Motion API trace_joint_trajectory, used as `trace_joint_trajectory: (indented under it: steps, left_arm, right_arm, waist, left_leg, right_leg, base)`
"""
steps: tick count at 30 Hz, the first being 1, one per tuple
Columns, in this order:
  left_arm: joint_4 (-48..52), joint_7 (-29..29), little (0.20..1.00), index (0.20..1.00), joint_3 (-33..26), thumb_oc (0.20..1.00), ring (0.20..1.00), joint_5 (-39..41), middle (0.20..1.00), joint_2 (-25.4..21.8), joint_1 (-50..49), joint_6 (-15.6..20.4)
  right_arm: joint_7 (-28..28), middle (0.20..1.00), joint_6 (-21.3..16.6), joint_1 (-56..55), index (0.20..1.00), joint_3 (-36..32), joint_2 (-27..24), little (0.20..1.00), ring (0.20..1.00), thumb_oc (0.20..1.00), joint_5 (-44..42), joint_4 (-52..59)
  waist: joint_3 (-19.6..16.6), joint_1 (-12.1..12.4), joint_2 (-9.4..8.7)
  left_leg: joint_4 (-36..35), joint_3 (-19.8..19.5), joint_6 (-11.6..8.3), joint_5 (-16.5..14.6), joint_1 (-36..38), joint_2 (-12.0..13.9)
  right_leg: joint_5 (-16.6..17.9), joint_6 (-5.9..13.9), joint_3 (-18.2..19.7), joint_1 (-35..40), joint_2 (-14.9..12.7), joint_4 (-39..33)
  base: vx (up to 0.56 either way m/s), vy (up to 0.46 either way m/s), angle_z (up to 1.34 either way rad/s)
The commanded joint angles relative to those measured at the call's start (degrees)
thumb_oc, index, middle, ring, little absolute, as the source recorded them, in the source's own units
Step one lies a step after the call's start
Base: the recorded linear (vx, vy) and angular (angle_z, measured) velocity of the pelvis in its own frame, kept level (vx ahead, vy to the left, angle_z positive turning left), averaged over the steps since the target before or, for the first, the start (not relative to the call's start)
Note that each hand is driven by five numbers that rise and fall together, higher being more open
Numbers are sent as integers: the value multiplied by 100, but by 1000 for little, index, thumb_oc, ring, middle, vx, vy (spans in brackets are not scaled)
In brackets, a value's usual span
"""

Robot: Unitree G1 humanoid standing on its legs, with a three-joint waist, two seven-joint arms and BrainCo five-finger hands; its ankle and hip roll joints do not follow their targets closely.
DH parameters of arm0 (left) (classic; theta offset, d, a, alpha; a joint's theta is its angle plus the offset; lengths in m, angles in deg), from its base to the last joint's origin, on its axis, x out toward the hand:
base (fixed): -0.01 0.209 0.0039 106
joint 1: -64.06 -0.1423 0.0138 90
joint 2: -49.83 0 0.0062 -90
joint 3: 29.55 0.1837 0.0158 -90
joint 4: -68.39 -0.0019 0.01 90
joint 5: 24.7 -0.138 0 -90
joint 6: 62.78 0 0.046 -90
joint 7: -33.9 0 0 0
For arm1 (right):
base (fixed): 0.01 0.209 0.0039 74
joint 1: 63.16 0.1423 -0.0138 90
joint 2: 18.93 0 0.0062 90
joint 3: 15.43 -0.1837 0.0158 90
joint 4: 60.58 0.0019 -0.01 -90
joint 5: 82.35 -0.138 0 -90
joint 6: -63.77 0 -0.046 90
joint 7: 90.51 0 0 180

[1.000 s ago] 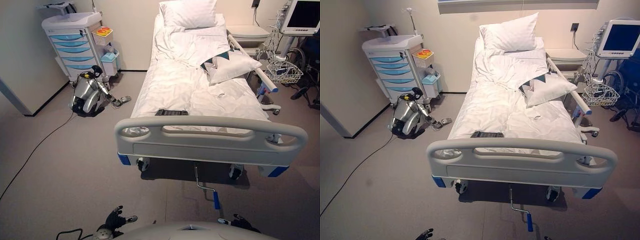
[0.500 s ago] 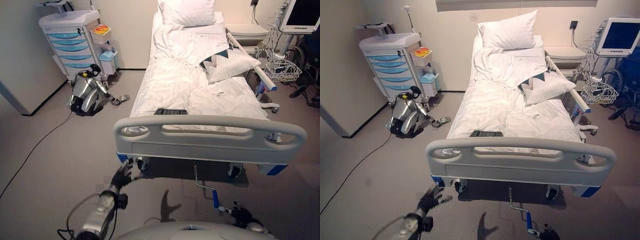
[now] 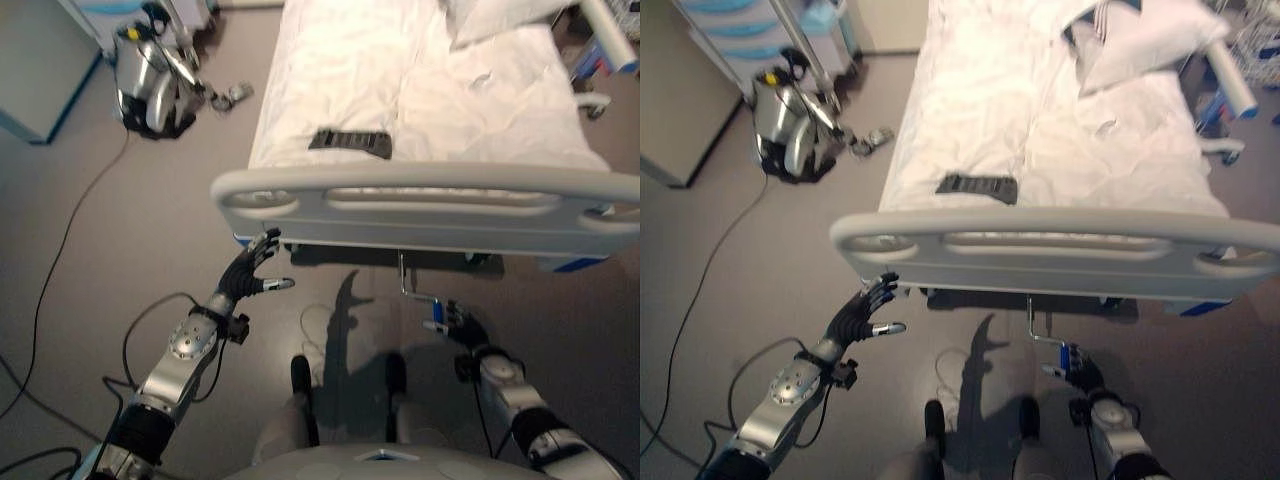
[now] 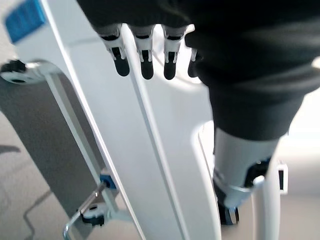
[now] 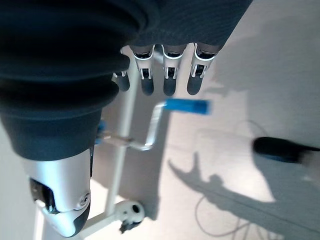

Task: Raise the hospital bed

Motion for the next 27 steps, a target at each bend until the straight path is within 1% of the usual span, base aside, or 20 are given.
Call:
trace_joint_trajectory:
  steps: [1, 3, 4, 5, 6, 9, 12, 13, 14, 15, 16, 19, 20, 21, 22, 24, 27]
  left_arm:
    - [443, 162, 1000, 1000, -24, 1000, 1000, -33, 1000, -105, 598, 266]
    - [510, 190, 1000, 1000, 1, 1000, 1000, 6, 1000, -81, 698, 279]
    - [637, 247, 1000, 1000, 145, 1000, 1000, 143, 1000, -27, 925, 333]
    - [630, 247, 1000, 1000, 146, 1000, 1000, 145, 1000, -25, 939, 336]
    - [819, 331, 1000, 1000, 165, 1000, 1000, 135, 1000, -68, 1098, 360]
    - [982, 404, 1000, 1000, 141, 1000, 1000, 205, 1000, -106, 1195, 378]
    - [1259, 545, 1000, 1000, 81, 1000, 1000, 320, 1000, -190, 1300, 432]
    - [1490, 637, 1000, 1000, 20, 1000, 1000, 335, 1000, -276, 1382, 454]
    - [1494, 639, 1000, 1000, 16, 1000, 1000, 335, 1000, -278, 1385, 449]
    - [1648, 725, 1000, 1000, -44, 1000, 1000, 382, 1000, -312, 1457, 490]
    - [1652, 725, 1000, 1000, -45, 1000, 1000, 383, 1000, -313, 1455, 486]
    - [1982, 845, 1000, 1000, -32, 1000, 1000, 498, 1000, -361, 1578, 551]
    - [2131, 888, 1000, 1000, -8, 1000, 1000, 527, 1000, -412, 1653, 569]
    - [2133, 889, 1000, 1000, -4, 1000, 1000, 527, 1000, -415, 1653, 567]
    - [2195, 916, 1000, 1000, -20, 1000, 1000, 525, 1000, -479, 1685, 574]
    - [2250, 983, 1000, 1000, 108, 1000, 1000, 536, 1000, -639, 1850, 536]
    - [2314, 979, 1000, 1000, 235, 1000, 1000, 633, 1000, -730, 2021, 521]
  right_arm:
    - [220, 1000, -253, 512, 1000, 54, -129, 1000, 1000, 1000, -187, 454]
    - [274, 1000, -258, 683, 1000, 64, -146, 1000, 1000, 1000, -167, 404]
    - [428, 1000, -310, 1045, 1000, 104, -205, 1000, 1000, 1000, -191, 322]
    - [426, 1000, -313, 1058, 1000, 103, -208, 1000, 1000, 1000, -193, 312]
    - [544, 1000, -340, 1271, 1000, 96, -235, 1000, 1000, 1000, -221, 309]
    - [642, 1000, -386, 1439, 1000, 58, -271, 1000, 1000, 1000, -294, 369]
    - [762, 1000, -437, 1714, 1000, 34, -310, 1000, 1000, 1000, -431, 373]
    - [852, 1000, -447, 1845, 1000, 27, -345, 1000, 1000, 1000, -435, 456]
    - [854, 1000, -446, 1854, 1000, 28, -344, 1000, 1000, 1000, -435, 454]
    - [953, 1000, -477, 1931, 1000, 0, -345, 1000, 1000, 1000, -465, 526]
    - [954, 1000, -476, 1930, 1000, 0, -344, 1000, 1000, 1000, -465, 527]
    - [1119, 1000, -514, 2098, 1000, -53, -336, 1000, 1000, 1000, -589, 486]
    - [1220, 1000, -549, 2206, 1000, -135, -298, 1000, 1000, 1000, -786, 370]
    - [1220, 1000, -550, 2207, 1000, -136, -296, 1000, 1000, 1000, -789, 365]
    - [1242, 1000, -555, 2261, 1000, -170, -291, 1000, 1000, 1000, -929, 323]
    - [1288, 1000, -573, 2383, 1000, -229, -289, 1000, 1000, 1000, -1199, 151]
    - [1282, 1000, -554, 2543, 1000, -202, -330, 1000, 1000, 1000, -1408, -46]
  waist:
    - [441, -59, -285]
    - [481, -46, -264]
    - [658, -53, -254]
    - [642, -46, -253]
    - [797, -61, -246]
    - [922, -80, -236]
    - [1125, -93, -238]
    - [1270, -104, -246]
    - [1261, -105, -246]
    - [1358, -111, -253]
    - [1358, -111, -250]
    - [1359, -110, -244]
    - [1359, -110, -232]
    - [1359, -103, -231]
    - [1359, -109, -233]
    - [1359, -123, -252]
    - [1359, -123, -263]
  left_leg:
    - [540, 29, 45, -368, -122, -283]
    - [569, 29, 45, -354, -297, -264]
    - [652, 55, 47, -323, -576, -239]
    - [670, 59, 48, -329, -613, -239]
    - [805, 80, 43, -328, -855, -225]
    - [984, 77, 35, -353, -1153, -223]
    - [1152, 74, 30, -374, -1514, -226]
    - [1257, 68, 26, -389, -1748, -234]
    - [1275, 67, 27, -394, -1774, -235]
    - [1369, 61, 28, -413, -1963, -244]
    - [1395, 57, 27, -446, -1968, -241]
    - [1516, 34, 42, -429, -2401, -264]
    - [1601, 28, 47, -443, -2652, -271]
    - [1636, 27, 45, -487, -2654, -265]
    - [1644, 35, 52, -456, -2767, -283]
    - [1756, 48, 52, -525, -3029, -289]
    - [1794, 67, 57, -541, -3226, -304]
  right_leg:
    - [-90, 451, 110, -611, -309, 748]
    - [-94, 455, 139, -838, -287, 827]
    - [-62, 467, 174, -1157, -269, 934]
    - [-65, 467, 181, -1197, -270, 952]
    - [-37, 463, 204, -1452, -265, 1045]
    - [-38, 452, 229, -1736, -277, 1177]
    - [-24, 439, 296, -2120, -254, 1350]
    - [-10, 441, 319, -2348, -253, 1448]
    - [-13, 441, 320, -2373, -254, 1461]
    - [-4, 438, 317, -2535, -267, 1515]
    - [-37, 440, 315, -2541, -266, 1547]
    - [21, 442, 326, -2939, -285, 1627]
    - [45, 449, 327, -3179, -295, 1678]
    - [6, 451, 327, -3182, -292, 1713]
    - [56, 451, 333, -3282, -300, 1695]
    - [33, 453, 329, -3505, -312, 1763]
    - [55, 452, 349, -3711, -312, 1789]
  base:
    - [-73, 1, -6]
    - [-105, 0, -4]
    - [-111, -3, -12]
    - [-142, -28, -16]
    - [-88, -33, -20]
    - [-59, -17, -5]
    - [-63, 4, 3]
    - [-51, -2, 1]
    - [-60, -10, 4]
    - [-15, -6, 3]
    - [-20, -7, 5]
    - [-20, 19, 3]
    - [1, 12, 5]
    - [-7, 22, 6]
    - [4, 16, 5]
    - [6, 21, 5]
    - [12, 34, 4]
